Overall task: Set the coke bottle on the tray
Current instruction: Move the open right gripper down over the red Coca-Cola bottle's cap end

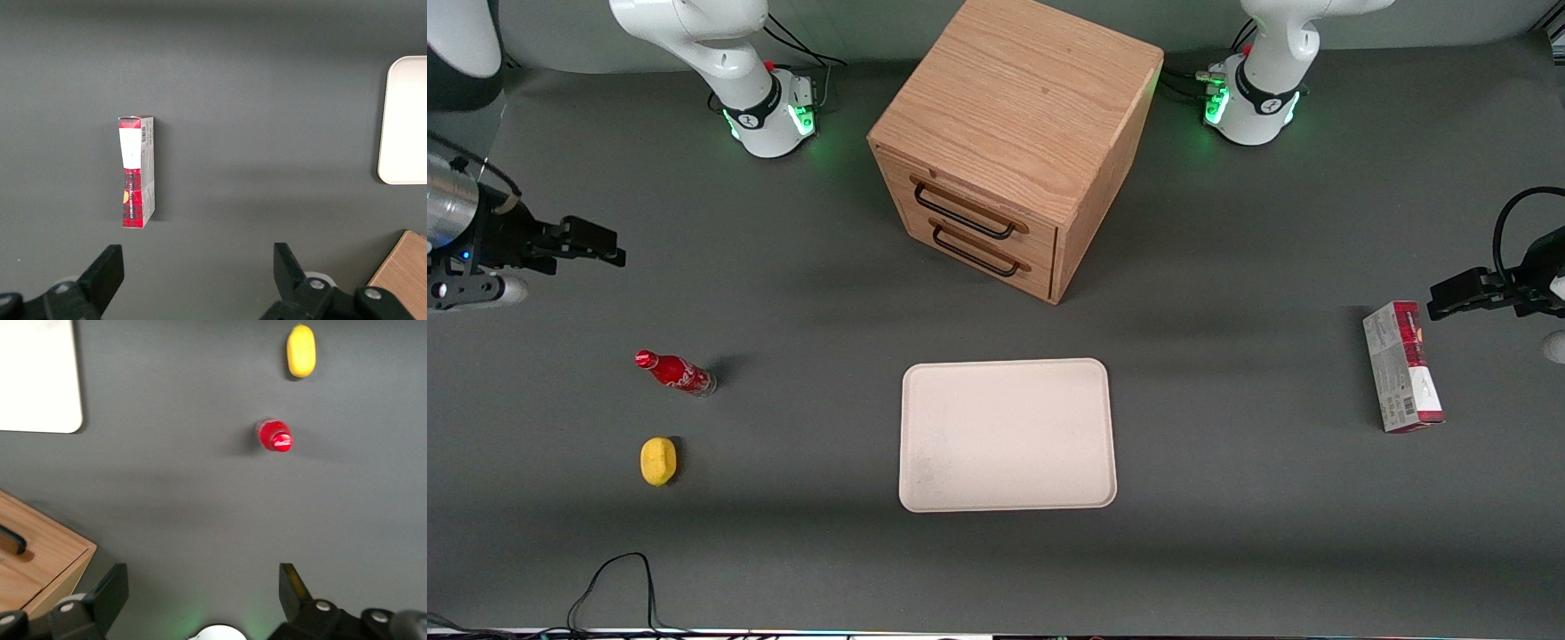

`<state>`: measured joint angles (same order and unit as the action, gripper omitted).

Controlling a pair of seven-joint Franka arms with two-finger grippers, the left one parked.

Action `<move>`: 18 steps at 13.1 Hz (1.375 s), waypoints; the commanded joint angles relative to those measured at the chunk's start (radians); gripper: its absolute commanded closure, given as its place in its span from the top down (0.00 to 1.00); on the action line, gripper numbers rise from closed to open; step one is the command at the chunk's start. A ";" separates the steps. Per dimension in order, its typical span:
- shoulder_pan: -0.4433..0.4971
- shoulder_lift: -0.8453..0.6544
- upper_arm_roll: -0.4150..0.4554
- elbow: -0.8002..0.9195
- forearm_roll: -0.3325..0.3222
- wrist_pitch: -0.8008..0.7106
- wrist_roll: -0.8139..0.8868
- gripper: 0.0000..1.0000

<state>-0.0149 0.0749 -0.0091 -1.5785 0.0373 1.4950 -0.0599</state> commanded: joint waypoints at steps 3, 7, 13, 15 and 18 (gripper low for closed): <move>-0.040 0.288 -0.051 0.314 -0.040 -0.038 -0.109 1.00; -0.042 0.324 -0.051 0.281 -0.053 -0.003 -0.135 1.00; -0.039 0.232 -0.054 -0.084 -0.042 0.310 -0.136 1.00; -0.037 0.186 -0.054 -0.226 -0.042 0.443 -0.136 1.00; -0.037 0.140 -0.055 -0.372 -0.042 0.579 -0.172 1.00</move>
<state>-0.0592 0.3018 -0.0588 -1.8099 0.0038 1.9896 -0.1951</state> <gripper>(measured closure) 0.000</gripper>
